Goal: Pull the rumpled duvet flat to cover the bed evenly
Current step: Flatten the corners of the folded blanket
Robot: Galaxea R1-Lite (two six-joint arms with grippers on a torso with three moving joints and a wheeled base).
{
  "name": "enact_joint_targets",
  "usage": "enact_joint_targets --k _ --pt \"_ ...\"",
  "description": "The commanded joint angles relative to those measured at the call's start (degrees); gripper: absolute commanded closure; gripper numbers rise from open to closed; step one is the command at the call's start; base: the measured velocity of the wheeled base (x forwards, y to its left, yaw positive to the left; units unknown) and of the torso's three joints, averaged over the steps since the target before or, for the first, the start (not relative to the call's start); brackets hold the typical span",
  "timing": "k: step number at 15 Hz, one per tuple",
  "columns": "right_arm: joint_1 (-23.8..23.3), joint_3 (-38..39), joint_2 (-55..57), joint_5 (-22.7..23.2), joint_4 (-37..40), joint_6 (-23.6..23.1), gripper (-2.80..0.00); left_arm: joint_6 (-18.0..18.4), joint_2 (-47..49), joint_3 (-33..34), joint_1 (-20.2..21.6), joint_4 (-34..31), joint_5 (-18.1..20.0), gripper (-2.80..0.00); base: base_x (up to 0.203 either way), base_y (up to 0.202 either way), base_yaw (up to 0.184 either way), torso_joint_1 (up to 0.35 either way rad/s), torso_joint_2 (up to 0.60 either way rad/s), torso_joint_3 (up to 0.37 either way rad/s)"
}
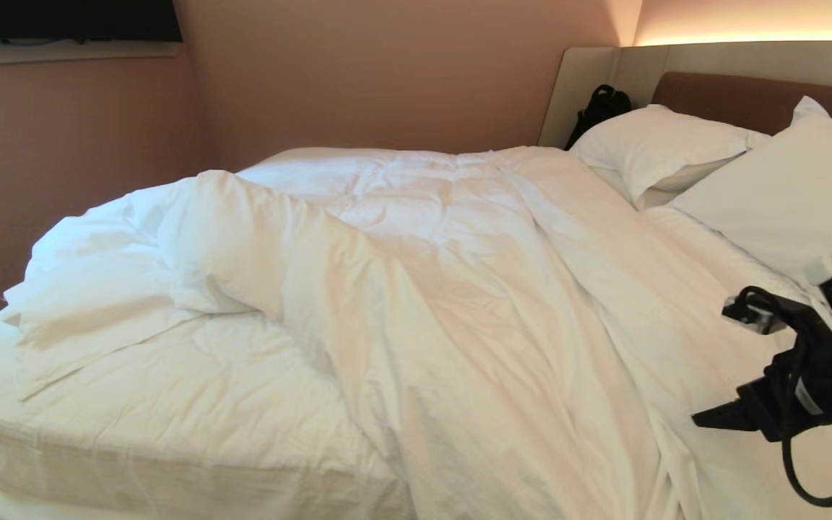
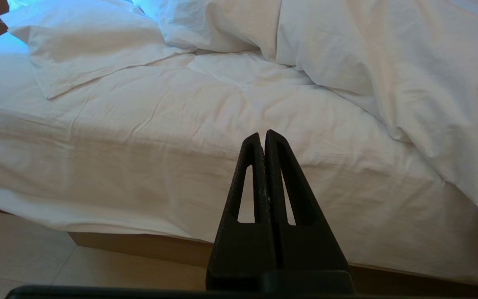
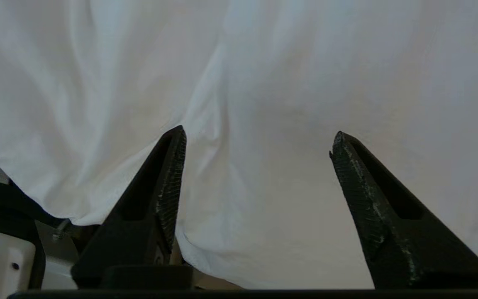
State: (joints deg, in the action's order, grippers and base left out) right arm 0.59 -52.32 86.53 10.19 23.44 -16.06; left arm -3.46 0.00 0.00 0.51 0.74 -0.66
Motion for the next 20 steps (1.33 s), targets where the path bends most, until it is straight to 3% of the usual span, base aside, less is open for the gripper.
enact_joint_targets --k 1,3,6,9,12,17,20 --pt "5.98 0.17 1.09 -19.31 -1.07 1.03 -2.8 -0.05 0.09 0.0 0.02 0.05 -0.04 0.0 0.0 0.0 0.0 0.0 0.0 0.0" --pt "10.52 1.38 3.79 -29.11 -4.27 2.59 -2.8 -0.05 0.09 0.0 0.02 0.05 -0.04 0.0 0.0 0.0 0.0 0.0 0.0 0.0" --pt "15.51 4.78 9.3 -40.33 -13.6 4.58 -2.8 0.03 0.09 0.0 0.02 0.05 -0.04 0.0 0.0 0.0 0.0 0.0 0.0 0.0" --pt "18.96 6.15 13.99 -46.6 -20.87 7.09 -2.8 -0.05 0.09 0.0 0.02 0.05 -0.04 0.0 0.0 0.0 0.0 0.0 0.0 0.0" --pt "21.0 5.88 16.18 -51.9 -22.03 9.07 -2.8 -0.05 0.09 0.0 0.02 0.05 -0.04 0.0 0.0 0.0 0.0 0.0 0.0 0.0" --pt "21.29 5.65 18.98 -68.76 -24.08 10.78 -2.8 -0.05 0.09 0.0 0.02 0.05 -0.04 0.0 0.0 0.0 0.0 0.0 0.0 0.0" --pt "21.29 5.74 19.2 -72.41 -24.14 10.79 -2.8 -0.05 0.09 0.0 0.02 0.05 -0.04 0.0 0.0 0.0 0.0 0.0 0.0 0.0"
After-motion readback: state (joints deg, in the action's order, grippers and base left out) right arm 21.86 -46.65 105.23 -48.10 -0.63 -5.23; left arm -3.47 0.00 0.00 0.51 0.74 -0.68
